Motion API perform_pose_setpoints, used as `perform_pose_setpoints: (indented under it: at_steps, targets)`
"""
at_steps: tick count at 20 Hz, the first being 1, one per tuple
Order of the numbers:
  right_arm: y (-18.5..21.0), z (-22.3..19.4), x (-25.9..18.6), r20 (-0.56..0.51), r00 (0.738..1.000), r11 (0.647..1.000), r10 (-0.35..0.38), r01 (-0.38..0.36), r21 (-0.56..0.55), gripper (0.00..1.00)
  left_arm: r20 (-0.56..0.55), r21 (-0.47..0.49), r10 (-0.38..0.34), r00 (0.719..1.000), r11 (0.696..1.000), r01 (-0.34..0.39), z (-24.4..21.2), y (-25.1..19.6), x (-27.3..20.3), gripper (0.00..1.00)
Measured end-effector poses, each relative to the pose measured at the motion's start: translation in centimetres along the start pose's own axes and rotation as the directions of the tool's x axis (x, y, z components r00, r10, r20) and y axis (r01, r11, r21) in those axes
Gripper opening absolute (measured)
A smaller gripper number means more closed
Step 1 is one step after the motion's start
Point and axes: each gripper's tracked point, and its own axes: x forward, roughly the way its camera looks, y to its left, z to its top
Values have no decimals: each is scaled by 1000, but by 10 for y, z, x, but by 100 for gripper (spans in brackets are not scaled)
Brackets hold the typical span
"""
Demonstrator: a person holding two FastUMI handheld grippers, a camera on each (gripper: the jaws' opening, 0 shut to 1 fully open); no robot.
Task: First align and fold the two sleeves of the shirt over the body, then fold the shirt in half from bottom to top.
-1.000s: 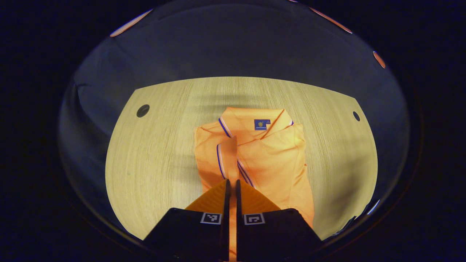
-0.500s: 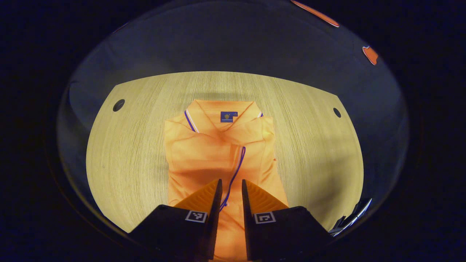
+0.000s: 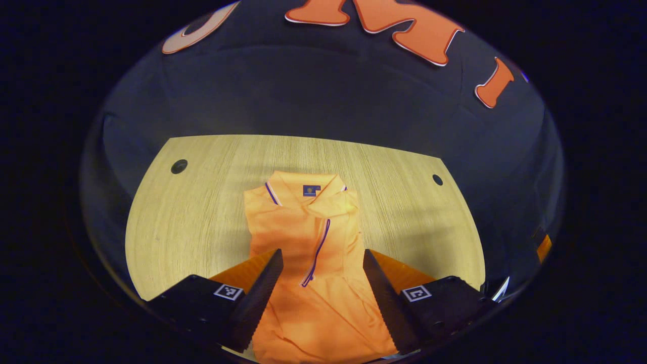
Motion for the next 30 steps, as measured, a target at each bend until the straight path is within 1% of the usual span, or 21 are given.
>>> perform_pose_setpoints:
  at_steps: [6,10,14,17,18,20,24,26,28,29,30]
  targets:
    - [43,-7,2,-18,999,998,37,-38,-44,99,89,-10,20,996,1000,-20,-2,33,-71,98]
    - [68,-25,3,-64,997,996,51,-56,-63,99,110,-39,24,994,999,-20,-22,57,-103,98]
    - [86,-61,2,-145,988,994,52,-65,-87,99,89,-55,39,995,998,-34,-56,76,-123,98]
    - [89,-99,3,-223,974,992,35,-60,-108,99,35,-63,38,999,997,-36,-97,90,-133,98]
    - [89,-113,1,-252,967,992,27,-57,-113,99,5,-64,42,999,997,-42,-114,95,-136,96]
    - [87,-143,-5,-316,949,991,5,-47,-124,99,-45,-61,44,998,997,-47,-144,105,-139,98]
    - [78,-199,-17,-445,895,988,-31,-39,-147,99,-141,-71,61,988,995,-72,-203,117,-131,98]
    - [76,-230,-27,-505,862,987,-43,-42,-155,99,-182,-78,57,982,994,-73,-230,113,-134,98]
    - [73,-258,-39,-566,823,986,-51,-47,-158,99,-221,-78,46,974,995,-65,-254,108,-136,98]
    - [72,-271,-43,-594,802,986,-57,-49,-161,99,-243,-70,37,969,996,-56,-266,104,-135,98]
    - [72,-280,-46,-612,789,985,-61,-52,-164,99,-263,-59,37,964,997,-54,-277,101,-135,98]
